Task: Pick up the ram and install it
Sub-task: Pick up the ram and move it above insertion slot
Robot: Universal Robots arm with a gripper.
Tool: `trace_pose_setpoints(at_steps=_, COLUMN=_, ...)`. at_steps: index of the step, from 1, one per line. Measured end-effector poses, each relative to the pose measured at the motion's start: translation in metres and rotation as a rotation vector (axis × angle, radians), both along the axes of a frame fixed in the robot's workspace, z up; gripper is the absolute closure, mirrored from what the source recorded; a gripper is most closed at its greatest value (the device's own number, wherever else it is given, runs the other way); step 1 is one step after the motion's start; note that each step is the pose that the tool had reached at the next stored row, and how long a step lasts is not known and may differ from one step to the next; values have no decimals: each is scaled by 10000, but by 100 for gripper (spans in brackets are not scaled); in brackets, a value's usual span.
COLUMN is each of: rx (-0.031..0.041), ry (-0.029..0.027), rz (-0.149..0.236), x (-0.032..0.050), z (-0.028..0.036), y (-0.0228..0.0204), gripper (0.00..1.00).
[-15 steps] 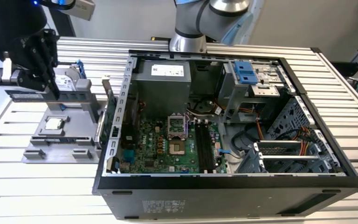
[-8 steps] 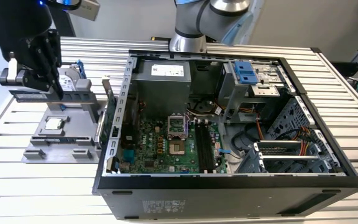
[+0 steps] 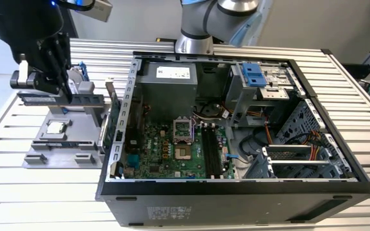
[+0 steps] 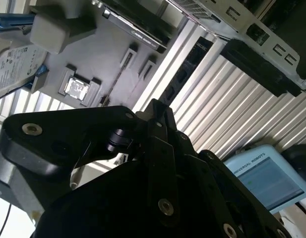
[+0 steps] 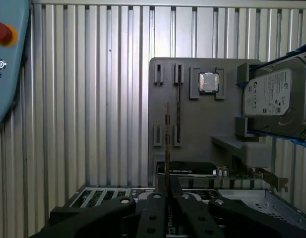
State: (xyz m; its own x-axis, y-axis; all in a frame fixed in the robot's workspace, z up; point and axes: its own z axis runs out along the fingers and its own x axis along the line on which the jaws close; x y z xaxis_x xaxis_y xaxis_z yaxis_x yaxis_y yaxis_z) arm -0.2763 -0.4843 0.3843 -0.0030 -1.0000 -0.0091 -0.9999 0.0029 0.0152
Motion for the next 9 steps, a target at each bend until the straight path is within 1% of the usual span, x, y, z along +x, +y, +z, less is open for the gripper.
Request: trace_pose_setpoints(at_steps=9, rx=-5, ry=1, rz=0, x=156, z=0, y=0, gripper=100)
